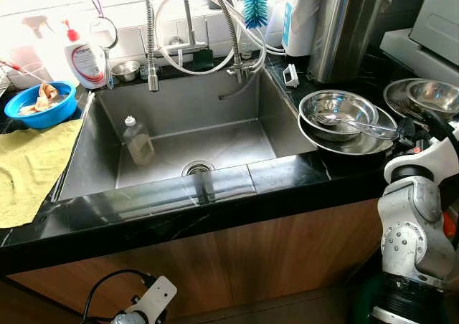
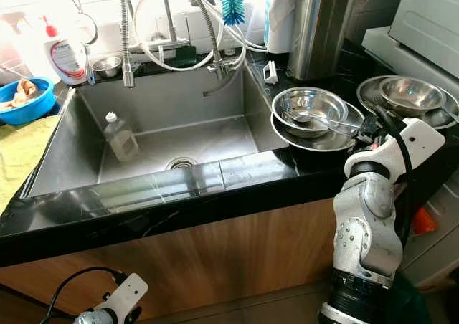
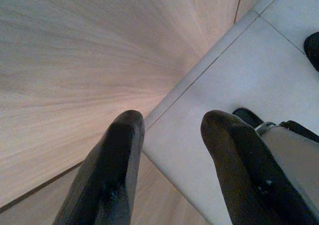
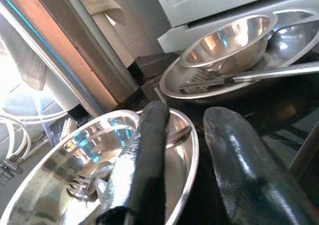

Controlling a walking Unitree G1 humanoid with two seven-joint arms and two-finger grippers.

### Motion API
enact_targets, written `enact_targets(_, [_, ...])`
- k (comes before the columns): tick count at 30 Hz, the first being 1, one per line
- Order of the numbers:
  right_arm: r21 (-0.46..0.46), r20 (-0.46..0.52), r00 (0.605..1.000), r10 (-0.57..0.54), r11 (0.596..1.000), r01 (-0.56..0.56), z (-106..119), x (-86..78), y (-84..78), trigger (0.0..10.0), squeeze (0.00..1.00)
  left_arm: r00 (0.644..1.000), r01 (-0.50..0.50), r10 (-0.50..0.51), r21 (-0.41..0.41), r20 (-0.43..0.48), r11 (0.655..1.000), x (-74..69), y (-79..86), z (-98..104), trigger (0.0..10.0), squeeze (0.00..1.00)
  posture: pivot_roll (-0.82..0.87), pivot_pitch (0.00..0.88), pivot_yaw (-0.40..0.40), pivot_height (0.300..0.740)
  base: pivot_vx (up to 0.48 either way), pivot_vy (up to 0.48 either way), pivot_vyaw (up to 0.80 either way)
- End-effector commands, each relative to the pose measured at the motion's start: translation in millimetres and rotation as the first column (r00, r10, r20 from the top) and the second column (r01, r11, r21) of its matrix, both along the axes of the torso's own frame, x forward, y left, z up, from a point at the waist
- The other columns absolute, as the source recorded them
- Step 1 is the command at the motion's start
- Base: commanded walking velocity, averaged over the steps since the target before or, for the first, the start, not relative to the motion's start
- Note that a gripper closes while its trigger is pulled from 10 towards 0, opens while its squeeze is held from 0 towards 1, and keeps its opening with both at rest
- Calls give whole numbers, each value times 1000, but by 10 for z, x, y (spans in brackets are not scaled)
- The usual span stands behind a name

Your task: Kitchen organization

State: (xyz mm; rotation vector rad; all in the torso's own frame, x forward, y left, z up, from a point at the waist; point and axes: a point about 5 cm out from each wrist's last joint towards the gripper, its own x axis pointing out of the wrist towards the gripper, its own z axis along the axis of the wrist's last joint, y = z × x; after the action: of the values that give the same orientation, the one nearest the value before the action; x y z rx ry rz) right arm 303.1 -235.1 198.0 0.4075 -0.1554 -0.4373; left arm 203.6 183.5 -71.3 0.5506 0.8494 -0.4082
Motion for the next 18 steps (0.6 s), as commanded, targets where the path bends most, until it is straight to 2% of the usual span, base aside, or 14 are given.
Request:
enact_targets(1, [12, 10, 1000, 0, 1000, 0, 22, 14, 9, 3176, 0, 1000, -17, 17, 14, -20, 1000, -43, 54, -22, 10000, 0, -136, 0, 85, 740, 0, 0, 0])
enact_targets(10, [19, 12, 1000, 1, 1000, -1, 19, 19, 11, 2510, 0, 1000, -14, 14, 18, -19, 1000, -41, 55, -21, 10000, 0, -135, 0, 85, 740, 0, 0, 0])
enact_targets(14, [20, 16, 1000, 3, 1000, -3, 26, 25, 15, 1765, 0, 1000, -15, 15, 19, -17, 1000, -40, 56, -20, 10000, 0, -134, 0, 84, 740, 0, 0, 0])
enact_targets(17, [20, 26, 1000, 8, 1000, -8, 40, 26, 23, 1569, 0, 1000, -15, 15, 20, -17, 1000, -42, 56, -21, 10000, 0, -134, 0, 83, 740, 0, 0, 0])
enact_targets(18, [18, 34, 999, 15, 1000, -15, 50, 28, 34, 510, 0, 1000, -16, 16, 21, -17, 1000, -44, 57, -22, 10000, 0, -134, 0, 83, 740, 0, 0, 0])
